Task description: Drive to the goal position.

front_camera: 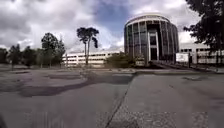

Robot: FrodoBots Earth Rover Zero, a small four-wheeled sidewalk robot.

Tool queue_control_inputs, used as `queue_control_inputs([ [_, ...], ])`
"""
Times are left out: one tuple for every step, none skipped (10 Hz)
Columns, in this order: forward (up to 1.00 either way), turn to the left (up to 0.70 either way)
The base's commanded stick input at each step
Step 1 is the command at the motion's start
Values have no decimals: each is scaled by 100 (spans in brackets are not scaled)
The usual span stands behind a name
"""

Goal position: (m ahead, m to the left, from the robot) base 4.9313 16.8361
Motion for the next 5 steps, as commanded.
queue_control_inputs([
  [70, 6],
  [70, 0],
  [70, 0],
  [70, 0],
  [70, 0],
])
